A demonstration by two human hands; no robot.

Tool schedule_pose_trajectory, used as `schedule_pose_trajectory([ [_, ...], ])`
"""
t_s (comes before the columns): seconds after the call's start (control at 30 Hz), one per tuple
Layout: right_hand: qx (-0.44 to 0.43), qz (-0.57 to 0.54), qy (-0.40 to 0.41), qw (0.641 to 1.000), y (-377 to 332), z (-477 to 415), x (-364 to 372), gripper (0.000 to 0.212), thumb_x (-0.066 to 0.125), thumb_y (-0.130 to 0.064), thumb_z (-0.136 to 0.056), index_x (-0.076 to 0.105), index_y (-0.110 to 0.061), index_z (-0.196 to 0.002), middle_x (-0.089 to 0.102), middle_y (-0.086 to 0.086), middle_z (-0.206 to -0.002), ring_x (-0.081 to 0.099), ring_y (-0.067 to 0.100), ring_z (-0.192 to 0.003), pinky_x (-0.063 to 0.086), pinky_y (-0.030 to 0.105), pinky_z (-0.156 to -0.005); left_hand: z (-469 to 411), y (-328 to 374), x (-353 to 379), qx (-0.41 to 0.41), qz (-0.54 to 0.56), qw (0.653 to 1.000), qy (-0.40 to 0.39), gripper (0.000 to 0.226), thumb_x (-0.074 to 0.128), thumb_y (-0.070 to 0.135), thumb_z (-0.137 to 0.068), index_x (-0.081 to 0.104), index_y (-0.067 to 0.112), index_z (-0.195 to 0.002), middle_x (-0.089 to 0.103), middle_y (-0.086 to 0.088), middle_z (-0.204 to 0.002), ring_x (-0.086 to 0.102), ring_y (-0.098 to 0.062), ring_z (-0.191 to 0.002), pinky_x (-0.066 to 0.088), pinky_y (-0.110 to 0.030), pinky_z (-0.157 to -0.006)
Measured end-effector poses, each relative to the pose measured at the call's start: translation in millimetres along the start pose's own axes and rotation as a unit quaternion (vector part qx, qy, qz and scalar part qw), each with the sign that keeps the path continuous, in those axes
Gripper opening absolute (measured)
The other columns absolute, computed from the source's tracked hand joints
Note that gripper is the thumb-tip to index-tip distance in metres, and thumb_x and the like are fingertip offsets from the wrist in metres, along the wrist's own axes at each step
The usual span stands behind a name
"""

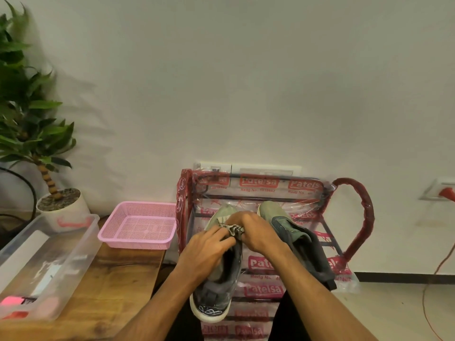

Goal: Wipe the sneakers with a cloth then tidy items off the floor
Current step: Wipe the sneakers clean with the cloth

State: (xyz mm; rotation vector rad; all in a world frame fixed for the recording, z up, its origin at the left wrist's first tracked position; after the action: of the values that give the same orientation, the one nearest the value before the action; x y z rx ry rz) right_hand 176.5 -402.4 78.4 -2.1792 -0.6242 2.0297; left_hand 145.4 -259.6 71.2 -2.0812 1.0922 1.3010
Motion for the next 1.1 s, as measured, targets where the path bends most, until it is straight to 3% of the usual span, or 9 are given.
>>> schedule_pose_trajectory([
  [0.1,0.027,0.089,0.029,0.995,7.2,-2.8,0.0,0.04,0.063,-0.007,-0.085,0.065,-0.023,-0.122,0.062,0.0,-0.125,0.055,0.024,-0.119,0.047,0.035,-0.091,-1.2,4.0,-3.2,0.008,-0.015,1.0,-0.003,0.022,0.047,0.016,-0.081,0.061,0.022,-0.097,0.057,0.002,-0.09,0.056,-0.015,-0.08,0.048,-0.027,-0.051],
  [0.23,0.032,0.03,-0.007,0.999,6.0,-1.1,2.7,0.03,0.061,-0.01,-0.079,0.071,-0.023,-0.104,0.069,-0.002,-0.113,0.063,0.023,-0.104,0.054,0.04,-0.083,-1.2,7.0,-4.2,0.003,-0.003,1.0,-0.013,0.028,0.056,0.015,-0.077,0.06,0.023,-0.102,0.057,0.002,-0.092,0.057,-0.015,-0.08,0.046,-0.026,-0.054],
  [0.37,0.07,0.081,0.037,0.994,14.9,-6.4,-4.7,0.034,0.062,-0.003,-0.08,0.069,-0.019,-0.109,0.068,0.005,-0.112,0.062,0.027,-0.107,0.054,0.041,-0.083,-2.4,5.9,-1.8,-0.022,0.01,0.999,-0.045,0.03,0.047,0.017,-0.08,0.057,0.024,-0.107,0.054,0.002,-0.091,0.056,-0.017,-0.08,0.038,-0.025,-0.049],
  [0.47,0.112,0.04,0.123,0.985,20.7,-7.9,-15.6,0.047,0.055,0.008,-0.081,0.066,-0.016,-0.12,0.066,0.007,-0.12,0.058,0.029,-0.114,0.052,0.041,-0.087,-1.7,4.5,4.0,-0.037,0.023,0.996,-0.075,0.049,0.061,0.016,-0.08,0.048,0.028,-0.126,0.055,0.0,-0.11,0.056,-0.019,-0.095,0.048,-0.029,-0.055],
  [0.6,0.126,-0.03,0.166,0.978,24.5,-10.7,-22.4,0.057,0.053,0.012,-0.083,0.059,-0.016,-0.131,0.062,0.008,-0.129,0.057,0.027,-0.118,0.05,0.04,-0.094,-2.5,9.4,6.7,-0.05,0.014,0.992,-0.115,0.041,0.046,0.019,-0.091,0.046,0.03,-0.13,0.047,-0.001,-0.135,0.043,-0.02,-0.124,0.051,-0.037,-0.077],
  [0.7,0.084,-0.026,0.152,0.984,17.5,-20.9,-19.5,0.054,0.055,0.008,-0.082,0.06,-0.017,-0.13,0.063,0.005,-0.127,0.056,0.027,-0.118,0.048,0.037,-0.092,-6.2,9.4,8.9,-0.073,0.011,0.991,-0.114,0.039,0.048,0.014,-0.092,0.05,0.027,-0.128,0.05,0.0,-0.133,0.044,-0.02,-0.125,0.048,-0.038,-0.078],
  [0.8,0.05,0.01,0.078,0.996,5.9,-23.7,-0.6,0.047,0.056,0.003,-0.08,0.061,-0.016,-0.123,0.064,0.006,-0.123,0.056,0.027,-0.116,0.046,0.034,-0.089,-8.0,6.0,11.8,-0.085,0.018,0.99,-0.11,0.036,0.047,0.013,-0.091,0.053,0.025,-0.124,0.055,0.001,-0.126,0.049,-0.02,-0.12,0.046,-0.037,-0.074],
  [0.97,0.076,-0.033,0.018,0.996,10.5,-23.4,7.2,0.056,0.05,0.006,-0.072,0.066,-0.019,-0.12,0.068,0.008,-0.119,0.061,0.029,-0.112,0.05,0.034,-0.093,-7.3,5.0,11.6,-0.1,0.027,0.99,-0.099,0.035,0.045,0.012,-0.088,0.056,0.025,-0.119,0.06,0.005,-0.12,0.054,-0.018,-0.112,0.04,-0.032,-0.067],
  [1.1,0.079,-0.028,-0.068,0.994,13.9,-21.2,4.3,0.032,0.056,-0.001,-0.072,0.073,-0.021,-0.09,0.073,0.008,-0.094,0.067,0.026,-0.087,0.053,0.033,-0.074,-6.4,5.1,9.3,-0.119,0.045,0.987,-0.096,0.036,0.046,0.011,-0.088,0.057,0.024,-0.119,0.06,0.004,-0.122,0.055,-0.02,-0.112,0.045,-0.036,-0.073],
])
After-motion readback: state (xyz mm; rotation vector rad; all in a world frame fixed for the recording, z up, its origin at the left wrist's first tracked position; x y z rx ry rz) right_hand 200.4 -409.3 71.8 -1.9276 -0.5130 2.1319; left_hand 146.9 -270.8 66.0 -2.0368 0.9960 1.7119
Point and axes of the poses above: each hand's wrist, its own z-axis away from the middle knuckle, its own x-axis out of the palm, y = z × x, the point moved 4 cm from there along -z, towards the middle knuckle
